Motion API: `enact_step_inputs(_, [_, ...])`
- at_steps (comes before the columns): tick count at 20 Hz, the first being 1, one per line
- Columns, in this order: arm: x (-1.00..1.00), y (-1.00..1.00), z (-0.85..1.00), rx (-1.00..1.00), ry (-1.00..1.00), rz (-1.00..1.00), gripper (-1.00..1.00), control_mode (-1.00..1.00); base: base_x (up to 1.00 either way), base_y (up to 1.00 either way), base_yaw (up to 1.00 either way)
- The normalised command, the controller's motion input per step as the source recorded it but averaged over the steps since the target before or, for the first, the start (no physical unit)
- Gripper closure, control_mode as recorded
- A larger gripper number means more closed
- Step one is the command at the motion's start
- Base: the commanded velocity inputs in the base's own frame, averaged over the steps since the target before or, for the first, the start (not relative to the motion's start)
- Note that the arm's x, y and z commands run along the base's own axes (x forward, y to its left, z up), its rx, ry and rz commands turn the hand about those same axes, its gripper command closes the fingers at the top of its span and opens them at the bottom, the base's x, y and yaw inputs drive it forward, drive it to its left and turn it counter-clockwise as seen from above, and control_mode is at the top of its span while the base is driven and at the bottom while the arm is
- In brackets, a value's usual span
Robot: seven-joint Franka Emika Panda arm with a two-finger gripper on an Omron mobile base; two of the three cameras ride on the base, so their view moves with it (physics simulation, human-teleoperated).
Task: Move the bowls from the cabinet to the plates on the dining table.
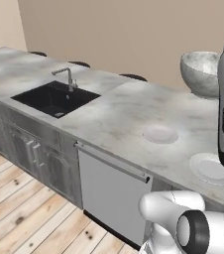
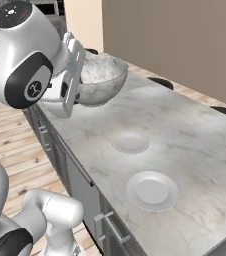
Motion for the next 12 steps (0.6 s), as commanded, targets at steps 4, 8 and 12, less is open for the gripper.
enact_step_inputs(4, [0.0,0.0,-0.13,0.0,0.01,-0.12,1.0,-1.0,0.0,0.0,-0.12])
enact_step_inputs(8, [0.19,0.1,-0.25,0.0,0.07,-0.15,1.0,-1.0,0.0,0.0,0.0])
enact_step_inputs(12, [0.31,0.02,-0.14,0.0,0.19,-0.02,1.0,-1.0,0.0,0.0,0.0])
